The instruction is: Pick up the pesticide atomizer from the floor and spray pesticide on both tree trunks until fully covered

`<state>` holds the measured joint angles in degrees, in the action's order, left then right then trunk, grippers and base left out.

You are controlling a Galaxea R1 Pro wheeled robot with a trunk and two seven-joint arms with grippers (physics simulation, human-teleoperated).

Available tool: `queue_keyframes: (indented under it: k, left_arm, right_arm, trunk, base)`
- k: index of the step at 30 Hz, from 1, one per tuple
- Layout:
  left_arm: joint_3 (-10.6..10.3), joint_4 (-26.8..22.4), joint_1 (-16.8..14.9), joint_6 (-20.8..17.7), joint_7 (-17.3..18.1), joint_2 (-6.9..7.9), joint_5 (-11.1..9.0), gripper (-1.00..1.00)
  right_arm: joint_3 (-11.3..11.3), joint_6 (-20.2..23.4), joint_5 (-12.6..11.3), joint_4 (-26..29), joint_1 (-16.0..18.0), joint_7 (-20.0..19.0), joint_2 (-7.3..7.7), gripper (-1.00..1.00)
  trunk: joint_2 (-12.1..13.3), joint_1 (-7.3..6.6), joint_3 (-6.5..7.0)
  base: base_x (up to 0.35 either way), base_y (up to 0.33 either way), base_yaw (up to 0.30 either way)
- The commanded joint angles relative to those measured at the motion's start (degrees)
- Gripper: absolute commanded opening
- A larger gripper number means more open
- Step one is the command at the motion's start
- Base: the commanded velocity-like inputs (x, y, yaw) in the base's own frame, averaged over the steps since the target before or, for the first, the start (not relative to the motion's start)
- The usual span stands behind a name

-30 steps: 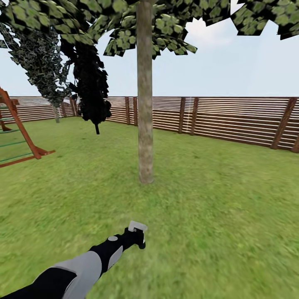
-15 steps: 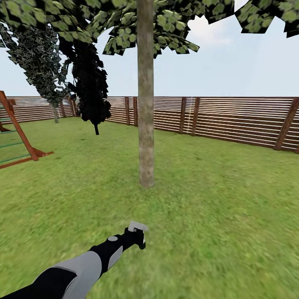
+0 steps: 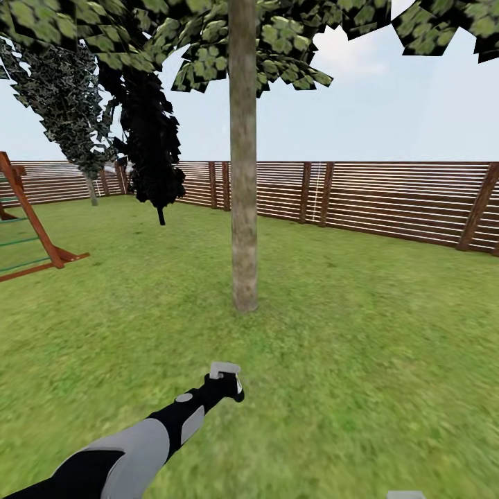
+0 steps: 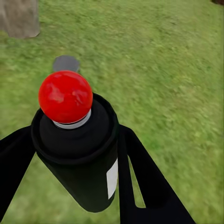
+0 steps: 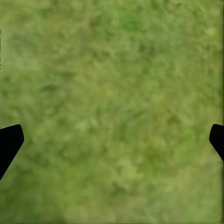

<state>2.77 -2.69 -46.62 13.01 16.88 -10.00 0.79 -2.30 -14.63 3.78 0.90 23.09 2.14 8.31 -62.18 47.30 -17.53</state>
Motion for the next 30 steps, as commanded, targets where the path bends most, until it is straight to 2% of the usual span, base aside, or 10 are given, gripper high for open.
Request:
queue_keyframes:
  k: [1, 4, 7, 11, 13, 16, 18, 22, 29, 30]
  left_arm:
    - [0.39, 0.06, -0.05, 0.13, 0.29, 0.0, 0.22, -1.0]
    - [-0.56, 0.01, -0.05, 0.04, 0.5, 0.0, 1.07, -1.0]
    - [-3.72, -0.29, -0.05, -0.06, 3.13, 0.0, 3.58, -1.0]
    - [-5.0, -2.05, -0.05, -0.15, 16.37, 0.0, 5.99, -1.0]
    - [-5.15, -2.47, -0.05, -0.19, 24.16, 0.0, 9.14, -1.0]
    - [-5.21, -2.7, -0.05, -0.25, 30.34, 0.0, 15.1, -1.0]
    - [-5.29, -2.73, -0.05, -0.26, 31.67, 0.0, 16.31, -1.0]
    - [-5.33, -2.81, -0.05, -0.35, 36.85, 0.0, 17.5, -1.0]
    - [-5.26, -2.84, -0.05, -0.5, 38.15, 0.0, 17.69, -1.0]
    - [-5.25, -2.84, -0.05, -0.5, 38.18, 0.0, 17.68, -1.0]
  right_arm:
    - [0.07, -0.03, 1.26, 1.11, 0.09, -0.3, 0.28, 1.0]
    - [0.53, 2.69, 5.19, 9.4, 1.09, -7.44, 2.54, 1.0]
    - [0.61, 12.72, 7.71, 17.63, 6.25, -25.12, 6.06, 1.0]
    - [0.55, 18.37, 8.2, 20.21, 15.07, -38.64, 7.97, 1.0]
    - [0.5, 22.85, 8.19, 20.64, 20.18, -44.29, 8.25, 1.0]
    - [0.46, 28.74, 7.93, 20.89, 27.51, -54.05, 8.13, 1.0]
    - [0.46, 30.41, 6.82, 20.94, 29.74, -58.63, 7.14, 1.0]
    - [0.54, 34.49, 4.49, 21.24, 32.35, -71.38, 2.16, 1.0]
    - [0.86, 35.28, 4.17, 21.14, 32.75, -77.09, -6.76, 1.0]
    - [0.87, 35.28, 4.19, 21.05, 32.71, -77.25, -7.38, -1.0]
  trunk:
    - [-0.05, 0.0, -0.07]
    - [-0.05, 0.0, -0.07]
    - [-0.05, 0.0, -0.07]
    - [-0.05, 0.0, -0.07]
    - [-0.05, 0.0, -0.07]
    - [-0.05, 0.0, -0.07]
    - [-0.05, 0.0, -0.07]
    - [-0.05, 0.0, -0.07]
    - [-0.05, 0.0, -0.07]
    - [-0.05, 0.0, -0.07]
  base:
    - [0.0, 0.0, 0.0]
    - [0.0, 0.0, 0.0]
    - [0.0, 0.0, 0.0]
    - [0.0, 0.0, 0.0]
    - [0.0, 0.0, 0.0]
    - [0.0, 0.0, 0.0]
    - [0.0, 0.0, 0.0]
    - [0.0, 0.0, 0.0]
    - [0.0, 0.0, 0.0]
    - [0.0, 0.0, 0.0]
